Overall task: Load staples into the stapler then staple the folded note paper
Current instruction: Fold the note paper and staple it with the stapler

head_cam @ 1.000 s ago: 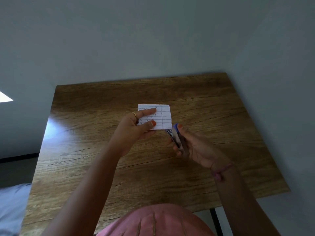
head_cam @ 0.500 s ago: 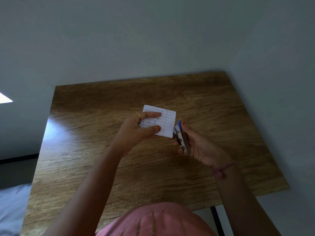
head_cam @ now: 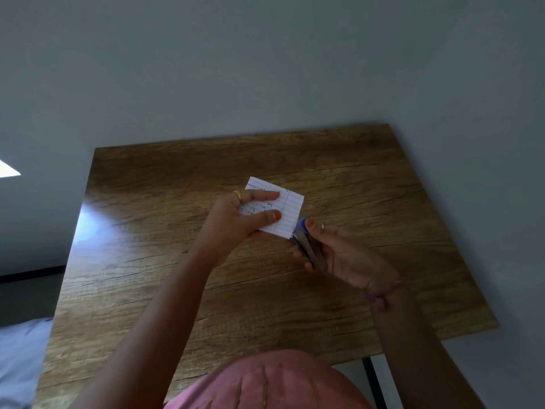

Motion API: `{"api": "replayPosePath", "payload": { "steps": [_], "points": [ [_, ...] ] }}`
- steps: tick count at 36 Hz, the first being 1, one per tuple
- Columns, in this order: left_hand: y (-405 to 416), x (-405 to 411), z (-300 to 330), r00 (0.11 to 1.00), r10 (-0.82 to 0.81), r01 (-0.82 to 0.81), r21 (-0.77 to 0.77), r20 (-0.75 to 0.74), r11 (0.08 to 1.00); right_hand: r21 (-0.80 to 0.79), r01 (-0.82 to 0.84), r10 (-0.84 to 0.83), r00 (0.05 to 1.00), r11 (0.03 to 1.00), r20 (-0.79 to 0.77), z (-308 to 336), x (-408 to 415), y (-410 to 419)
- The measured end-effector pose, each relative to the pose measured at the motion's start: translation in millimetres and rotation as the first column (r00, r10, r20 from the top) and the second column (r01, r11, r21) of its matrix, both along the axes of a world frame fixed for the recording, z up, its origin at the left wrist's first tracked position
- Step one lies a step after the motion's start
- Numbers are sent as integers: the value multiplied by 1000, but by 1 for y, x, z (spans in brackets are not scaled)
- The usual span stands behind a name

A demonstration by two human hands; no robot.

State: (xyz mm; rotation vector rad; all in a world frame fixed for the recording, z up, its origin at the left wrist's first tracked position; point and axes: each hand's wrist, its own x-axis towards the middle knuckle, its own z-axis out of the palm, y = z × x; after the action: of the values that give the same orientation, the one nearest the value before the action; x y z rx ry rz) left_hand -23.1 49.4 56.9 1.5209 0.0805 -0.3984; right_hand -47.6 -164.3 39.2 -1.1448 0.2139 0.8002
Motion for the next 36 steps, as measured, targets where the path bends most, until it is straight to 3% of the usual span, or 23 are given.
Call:
{"api": "replayPosePath", "payload": {
  "steps": [5,13,33,36],
  "points": [
    [5,0,2,998,-69,69,42,3,997,63,8,-8,1000,998,-12,2,0,-3],
    [-1,4,6,977,-202,177,263,71,949,-6,-25,25,1000,1000,6,3,5,-2],
    [3,8,6,960,-257,220,269,112,938,-41,25,-25,1000,999,13,6,3,9],
    [1,2,3,983,-126,115,85,132,990,-18,73,-73,997,997,2,6,3,11]
  ]
}}
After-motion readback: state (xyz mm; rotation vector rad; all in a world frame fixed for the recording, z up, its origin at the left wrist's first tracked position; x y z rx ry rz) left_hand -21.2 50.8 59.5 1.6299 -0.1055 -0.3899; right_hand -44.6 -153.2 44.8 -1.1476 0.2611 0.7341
